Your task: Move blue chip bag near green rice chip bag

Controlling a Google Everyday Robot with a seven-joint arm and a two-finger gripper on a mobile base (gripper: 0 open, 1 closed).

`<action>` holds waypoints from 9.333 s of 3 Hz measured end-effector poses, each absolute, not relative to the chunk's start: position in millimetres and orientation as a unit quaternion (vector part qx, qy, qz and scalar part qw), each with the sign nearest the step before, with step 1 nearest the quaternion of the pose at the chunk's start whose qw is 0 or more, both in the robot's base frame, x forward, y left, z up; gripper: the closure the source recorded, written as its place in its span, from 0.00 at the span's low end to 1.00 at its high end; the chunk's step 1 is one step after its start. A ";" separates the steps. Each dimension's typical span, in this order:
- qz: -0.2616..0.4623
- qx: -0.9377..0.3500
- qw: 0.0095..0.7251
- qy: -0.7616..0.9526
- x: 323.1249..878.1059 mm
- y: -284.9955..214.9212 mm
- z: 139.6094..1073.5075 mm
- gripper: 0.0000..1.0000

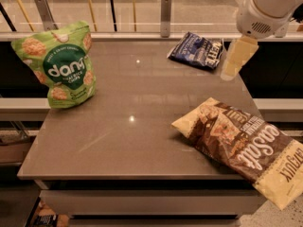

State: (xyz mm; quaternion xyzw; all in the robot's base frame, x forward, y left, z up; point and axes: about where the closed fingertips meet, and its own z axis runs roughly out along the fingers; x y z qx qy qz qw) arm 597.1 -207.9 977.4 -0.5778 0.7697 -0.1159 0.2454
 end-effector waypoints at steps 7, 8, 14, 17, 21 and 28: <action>-0.073 -0.578 0.241 0.776 754.2 -213.9 916.8 0.00; -0.057 -0.578 0.215 0.785 755.0 -214.9 903.4 0.00; -0.077 -0.590 0.156 0.788 793.9 -198.4 849.5 0.00; -0.084 -0.589 0.172 0.785 808.8 -193.8 840.9 0.63; -0.084 -0.591 0.178 0.783 814.6 -189.9 836.4 1.00; -0.083 -0.652 0.232 0.717 729.2 -153.2 990.4 1.00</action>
Offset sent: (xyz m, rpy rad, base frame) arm 0.0967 -0.0282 -0.0193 -0.0914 -0.0165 -0.1262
